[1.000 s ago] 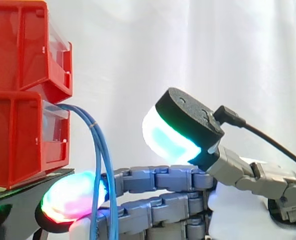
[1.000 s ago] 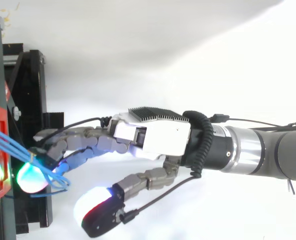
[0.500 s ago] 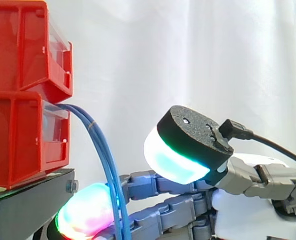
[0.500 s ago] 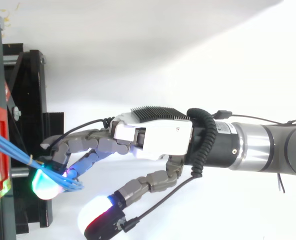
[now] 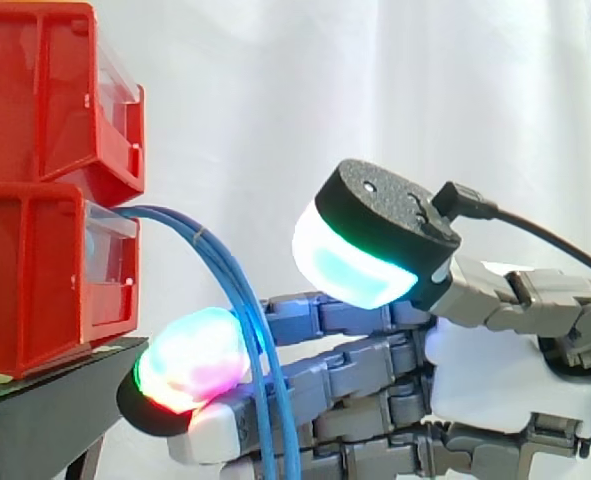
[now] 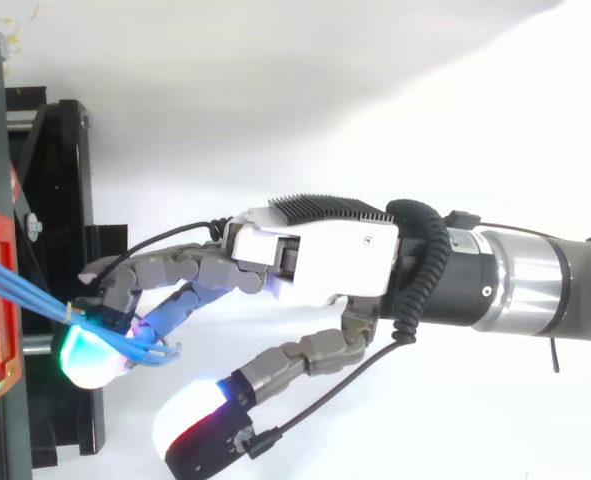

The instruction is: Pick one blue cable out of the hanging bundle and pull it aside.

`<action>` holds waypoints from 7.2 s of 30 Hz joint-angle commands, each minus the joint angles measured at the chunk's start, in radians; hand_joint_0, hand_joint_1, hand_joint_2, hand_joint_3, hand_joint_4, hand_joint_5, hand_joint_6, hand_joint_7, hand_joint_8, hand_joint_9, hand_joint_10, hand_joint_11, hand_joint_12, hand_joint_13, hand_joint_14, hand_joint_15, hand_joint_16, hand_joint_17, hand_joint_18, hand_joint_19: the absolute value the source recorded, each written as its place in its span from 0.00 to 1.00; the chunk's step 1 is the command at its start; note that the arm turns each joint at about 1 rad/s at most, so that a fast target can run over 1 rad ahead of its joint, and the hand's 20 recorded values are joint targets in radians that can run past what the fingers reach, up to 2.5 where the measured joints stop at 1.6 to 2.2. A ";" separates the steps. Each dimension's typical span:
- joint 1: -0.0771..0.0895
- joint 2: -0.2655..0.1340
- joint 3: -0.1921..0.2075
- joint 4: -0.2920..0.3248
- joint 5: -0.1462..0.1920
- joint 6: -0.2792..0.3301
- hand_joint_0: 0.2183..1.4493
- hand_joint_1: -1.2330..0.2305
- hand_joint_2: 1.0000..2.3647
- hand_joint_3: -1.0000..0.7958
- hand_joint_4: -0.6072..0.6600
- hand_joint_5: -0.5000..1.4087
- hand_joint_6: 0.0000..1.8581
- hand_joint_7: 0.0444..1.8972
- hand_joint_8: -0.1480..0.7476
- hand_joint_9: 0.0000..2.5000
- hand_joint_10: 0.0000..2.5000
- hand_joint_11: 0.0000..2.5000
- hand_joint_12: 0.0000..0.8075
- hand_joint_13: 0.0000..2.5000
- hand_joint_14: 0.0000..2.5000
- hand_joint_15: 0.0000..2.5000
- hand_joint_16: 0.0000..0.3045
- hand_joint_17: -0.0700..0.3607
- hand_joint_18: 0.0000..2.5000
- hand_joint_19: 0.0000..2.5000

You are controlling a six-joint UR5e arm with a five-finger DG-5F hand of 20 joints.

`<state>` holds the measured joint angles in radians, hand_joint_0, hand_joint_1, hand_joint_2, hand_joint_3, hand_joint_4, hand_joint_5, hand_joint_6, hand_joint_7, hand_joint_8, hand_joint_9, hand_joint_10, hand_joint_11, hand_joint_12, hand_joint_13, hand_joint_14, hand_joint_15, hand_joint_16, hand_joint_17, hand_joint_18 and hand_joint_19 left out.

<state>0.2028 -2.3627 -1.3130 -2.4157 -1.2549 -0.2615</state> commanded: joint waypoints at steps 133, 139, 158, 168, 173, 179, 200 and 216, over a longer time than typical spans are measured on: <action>-0.054 0.077 0.193 -0.565 0.103 0.082 0.26 0.32 0.00 0.32 0.58 0.17 0.47 0.44 0.52 0.33 0.01 0.16 0.47 0.22 0.00 0.09 0.17 0.43 0.25 0.17; -0.059 0.077 0.204 -0.592 0.097 0.100 0.27 0.51 0.01 0.38 0.59 0.20 0.47 0.52 0.53 0.36 0.01 0.16 0.47 0.22 0.00 0.10 0.17 0.43 0.24 0.19; -0.062 0.077 0.216 -0.622 0.097 0.125 0.28 0.33 0.01 0.34 0.60 0.18 0.49 0.47 0.52 0.35 0.01 0.17 0.47 0.23 0.00 0.10 0.17 0.43 0.24 0.18; -0.062 0.077 0.216 -0.625 0.095 0.125 0.29 0.34 0.01 0.39 0.59 0.19 0.48 0.52 0.52 0.36 0.01 0.18 0.47 0.23 0.00 0.10 0.16 0.42 0.24 0.19; -0.062 0.077 0.216 -0.625 0.095 0.125 0.40 0.22 0.01 0.40 0.43 0.17 0.50 0.54 0.49 0.34 0.01 0.18 0.45 0.23 0.00 0.09 0.16 0.41 0.25 0.16; -0.062 0.077 0.216 -0.626 0.095 0.127 0.47 0.21 0.00 0.28 0.44 0.16 0.51 0.49 0.45 0.33 0.01 0.18 0.43 0.23 0.00 0.08 0.15 0.40 0.27 0.14; -0.062 0.077 0.218 -0.625 0.095 0.130 0.29 0.37 0.01 0.38 0.54 0.18 0.49 0.51 0.51 0.36 0.01 0.19 0.46 0.24 0.00 0.11 0.16 0.42 0.26 0.19; -0.063 0.077 0.216 -0.626 0.095 0.130 0.28 0.21 0.00 0.28 0.52 0.17 0.50 0.46 0.47 0.35 0.01 0.20 0.45 0.25 0.00 0.11 0.16 0.41 0.28 0.17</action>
<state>0.1397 -2.2857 -1.0962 -3.0419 -1.1594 -0.1319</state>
